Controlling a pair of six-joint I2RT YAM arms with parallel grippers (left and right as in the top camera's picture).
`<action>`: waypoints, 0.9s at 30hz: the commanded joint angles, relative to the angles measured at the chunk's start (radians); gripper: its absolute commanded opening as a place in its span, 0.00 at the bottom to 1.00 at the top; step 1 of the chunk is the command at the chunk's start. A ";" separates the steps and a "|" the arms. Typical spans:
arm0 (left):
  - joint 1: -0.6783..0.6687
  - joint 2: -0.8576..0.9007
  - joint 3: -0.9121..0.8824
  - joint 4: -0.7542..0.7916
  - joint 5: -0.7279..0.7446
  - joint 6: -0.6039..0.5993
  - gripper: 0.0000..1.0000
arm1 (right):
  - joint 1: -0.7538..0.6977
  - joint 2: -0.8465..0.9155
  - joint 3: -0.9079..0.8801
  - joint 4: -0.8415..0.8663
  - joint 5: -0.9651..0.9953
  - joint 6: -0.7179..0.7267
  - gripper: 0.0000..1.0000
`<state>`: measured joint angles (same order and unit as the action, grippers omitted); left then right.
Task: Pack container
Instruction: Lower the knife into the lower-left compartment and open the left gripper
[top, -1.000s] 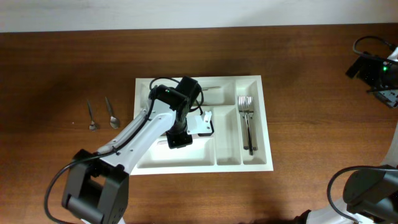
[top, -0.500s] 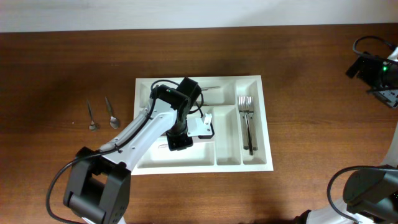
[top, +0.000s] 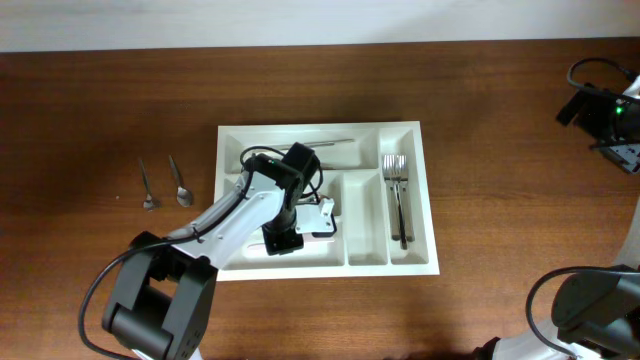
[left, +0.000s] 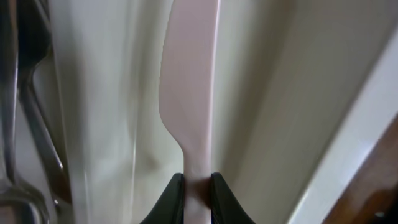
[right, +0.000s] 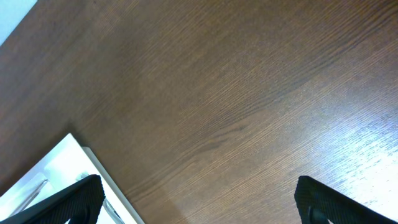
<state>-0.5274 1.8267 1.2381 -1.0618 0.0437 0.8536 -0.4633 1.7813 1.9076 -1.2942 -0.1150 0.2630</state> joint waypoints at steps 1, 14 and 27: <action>-0.002 0.010 -0.009 0.007 -0.027 0.019 0.02 | -0.003 -0.013 0.011 0.000 -0.005 0.008 0.99; -0.002 -0.036 0.047 -0.011 -0.148 -0.083 0.21 | -0.003 -0.013 0.011 0.000 -0.005 0.008 0.99; 0.003 -0.267 0.110 -0.127 -0.180 -0.109 0.39 | -0.003 -0.013 0.011 0.000 -0.005 0.008 0.99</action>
<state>-0.5274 1.6485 1.3033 -1.1622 -0.0982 0.7551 -0.4633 1.7813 1.9076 -1.2942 -0.1150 0.2626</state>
